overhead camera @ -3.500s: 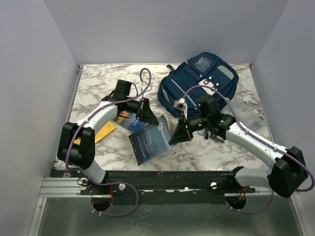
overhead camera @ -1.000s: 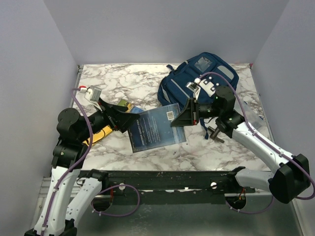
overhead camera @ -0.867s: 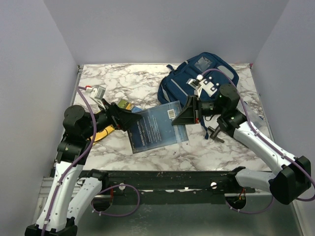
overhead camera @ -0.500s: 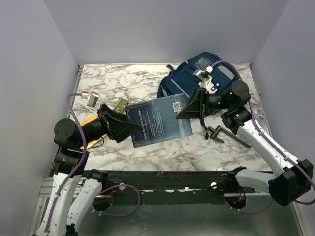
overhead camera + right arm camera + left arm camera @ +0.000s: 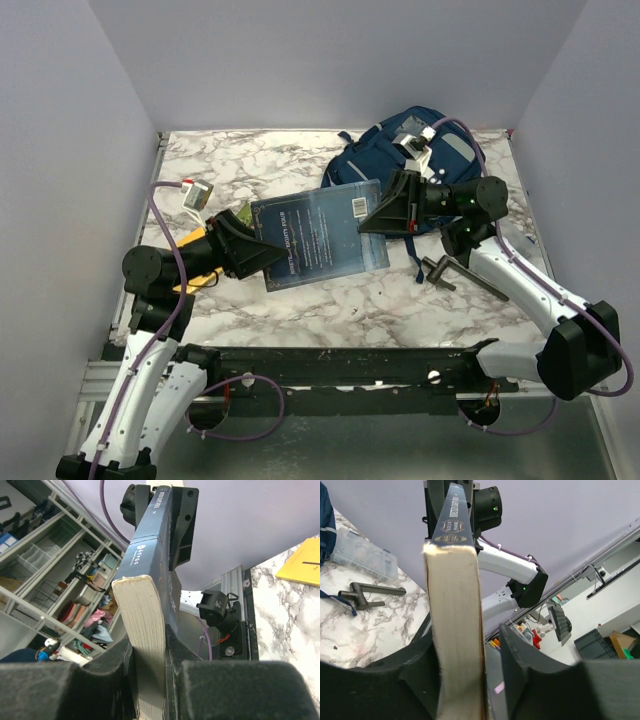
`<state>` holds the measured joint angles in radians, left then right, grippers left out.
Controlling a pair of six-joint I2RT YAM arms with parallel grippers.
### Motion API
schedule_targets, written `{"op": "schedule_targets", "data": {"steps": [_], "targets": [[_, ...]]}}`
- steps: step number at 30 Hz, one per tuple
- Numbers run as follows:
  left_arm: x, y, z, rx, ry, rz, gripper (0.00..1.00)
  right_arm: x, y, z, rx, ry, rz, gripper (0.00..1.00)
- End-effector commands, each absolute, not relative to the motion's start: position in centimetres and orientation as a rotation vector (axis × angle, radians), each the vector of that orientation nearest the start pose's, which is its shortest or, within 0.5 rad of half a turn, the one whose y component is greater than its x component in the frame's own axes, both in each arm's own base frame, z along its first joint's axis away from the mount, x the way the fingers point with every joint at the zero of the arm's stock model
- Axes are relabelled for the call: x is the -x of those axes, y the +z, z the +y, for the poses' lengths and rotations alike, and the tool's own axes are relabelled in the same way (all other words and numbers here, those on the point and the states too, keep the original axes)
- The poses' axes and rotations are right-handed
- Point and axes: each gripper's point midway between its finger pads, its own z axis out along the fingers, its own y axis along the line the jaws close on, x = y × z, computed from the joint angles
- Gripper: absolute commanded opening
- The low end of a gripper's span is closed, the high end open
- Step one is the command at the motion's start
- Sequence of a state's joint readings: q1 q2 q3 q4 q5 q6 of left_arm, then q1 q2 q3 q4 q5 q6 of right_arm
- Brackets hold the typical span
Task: Pack the student bag
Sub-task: Pick up the book from the center of the board.
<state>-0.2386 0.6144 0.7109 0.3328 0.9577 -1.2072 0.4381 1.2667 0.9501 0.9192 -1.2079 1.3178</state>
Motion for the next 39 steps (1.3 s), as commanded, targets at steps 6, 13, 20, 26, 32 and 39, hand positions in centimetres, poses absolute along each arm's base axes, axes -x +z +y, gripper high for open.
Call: {"op": "schedule_targets", "data": {"steps": [6, 13, 20, 26, 32, 39], "targets": [[-15.0, 38.9, -21.8, -0.416, -1.75, 1.564, 0.01, -22.8, 37.7, 28.7, 0.563, 1.731, 1.638, 0.13], [-22.5, 36.6, -18.8, -0.188, -1.208, 1.756, 0.0, -29.8, 31.0, 24.6, 0.224, 1.101, 1.97, 0.65], [-28.1, 33.4, -9.3, 0.249, -0.533, 1.849, 0.0, -34.3, 25.1, 19.1, 0.1, 0.581, 2.092, 0.73], [-29.4, 30.4, -7.5, 0.271, -0.351, 1.879, 0.0, -36.9, 20.8, 19.3, 0.18, 0.363, 2.197, 0.71], [-29.6, 29.1, -8.3, 0.197, -0.332, 1.884, 0.0, -38.3, 17.1, 23.1, 0.345, 0.239, 2.284, 0.49], [-29.3, 28.5, -9.0, 0.16, -0.349, 1.889, 0.0, -41.0, 13.7, 25.3, 0.377, 0.195, 2.307, 0.5]]}}
